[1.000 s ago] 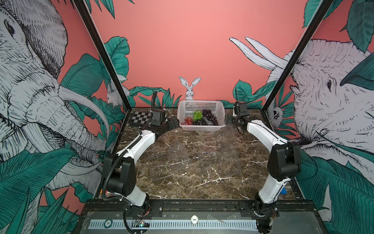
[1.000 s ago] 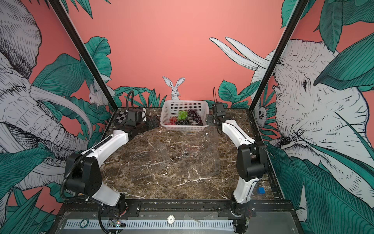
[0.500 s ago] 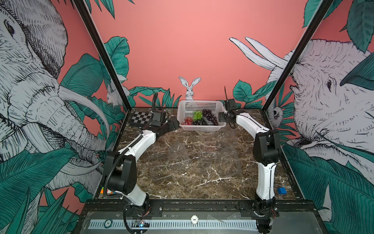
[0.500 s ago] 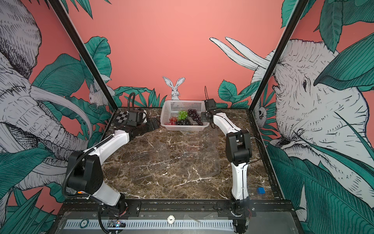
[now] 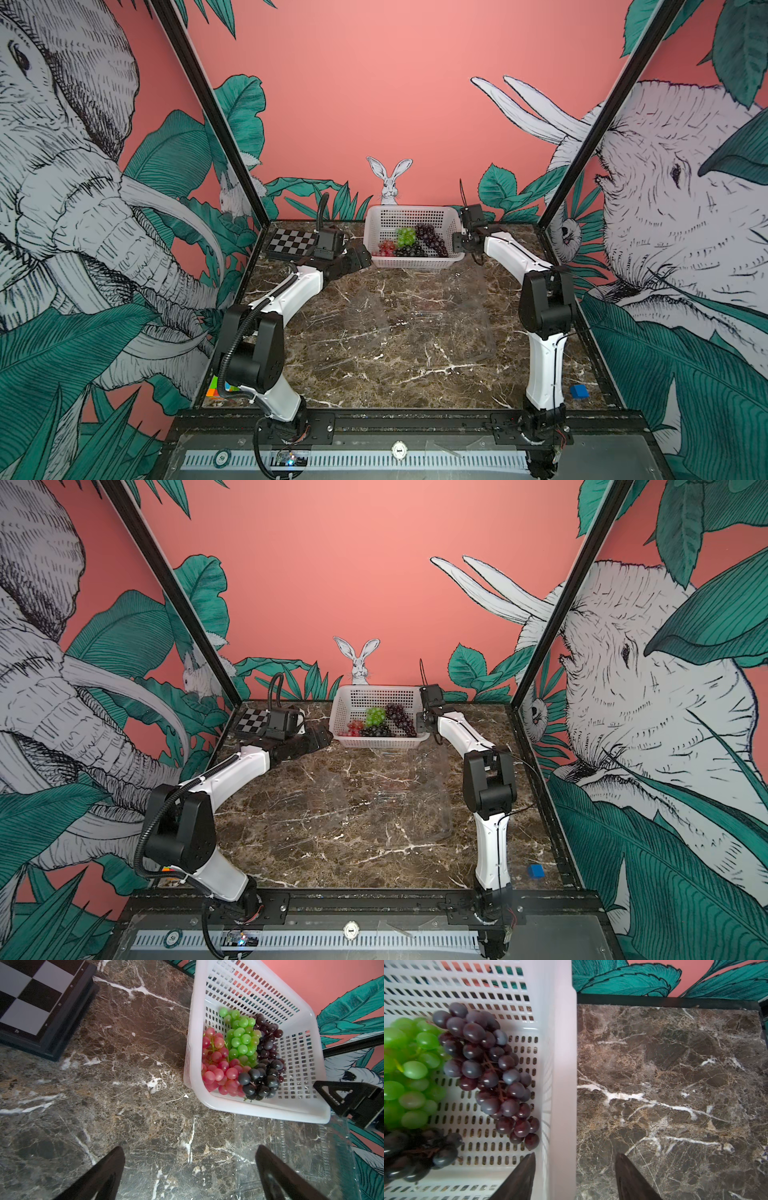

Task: Pack grapes into containers
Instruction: Move the basket to the center of the board.

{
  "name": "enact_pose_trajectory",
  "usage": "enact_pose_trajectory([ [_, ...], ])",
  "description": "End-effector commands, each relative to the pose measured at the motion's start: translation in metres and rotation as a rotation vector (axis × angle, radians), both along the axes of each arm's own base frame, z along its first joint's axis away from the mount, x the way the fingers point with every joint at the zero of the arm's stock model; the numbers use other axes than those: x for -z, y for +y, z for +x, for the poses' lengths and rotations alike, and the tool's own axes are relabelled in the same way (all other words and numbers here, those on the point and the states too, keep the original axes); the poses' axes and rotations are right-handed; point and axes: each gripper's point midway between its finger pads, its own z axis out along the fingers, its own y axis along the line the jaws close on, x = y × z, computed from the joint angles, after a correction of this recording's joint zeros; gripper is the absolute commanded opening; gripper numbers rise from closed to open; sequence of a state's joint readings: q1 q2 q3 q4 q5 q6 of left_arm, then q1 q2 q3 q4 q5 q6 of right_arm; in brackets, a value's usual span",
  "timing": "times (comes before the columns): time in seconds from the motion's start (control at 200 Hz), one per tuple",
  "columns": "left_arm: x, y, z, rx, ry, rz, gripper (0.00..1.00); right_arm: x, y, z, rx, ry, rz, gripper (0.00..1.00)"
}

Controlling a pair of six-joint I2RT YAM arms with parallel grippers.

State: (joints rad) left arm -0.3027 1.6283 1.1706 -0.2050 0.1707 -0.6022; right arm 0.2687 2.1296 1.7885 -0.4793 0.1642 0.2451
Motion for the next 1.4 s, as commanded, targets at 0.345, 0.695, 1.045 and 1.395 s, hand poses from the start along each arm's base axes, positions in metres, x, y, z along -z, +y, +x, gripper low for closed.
enact_pose_trajectory([
  [0.345, -0.008, 0.007, -0.036, 0.029, 0.023, 0.068, 1.0, -0.02, -0.025, -0.007, 0.038, -0.047, 0.006, 0.62],
  [0.695, 0.012, 0.008, -0.074, 0.064, 0.117, 0.057, 1.0, -0.044, -0.026, -0.019, 0.046, -0.099, 0.051, 0.72],
  [1.045, 0.031, -0.029, -0.075, 0.138, 0.141, 0.069, 0.98, -0.056, -0.011, -0.051, 0.012, -0.119, 0.142, 0.92],
  [1.395, 0.035, -0.025, -0.05, 0.137, 0.082, 0.171, 0.98, -0.042, -0.004, -0.069, -0.002, -0.098, 0.165, 0.98],
])
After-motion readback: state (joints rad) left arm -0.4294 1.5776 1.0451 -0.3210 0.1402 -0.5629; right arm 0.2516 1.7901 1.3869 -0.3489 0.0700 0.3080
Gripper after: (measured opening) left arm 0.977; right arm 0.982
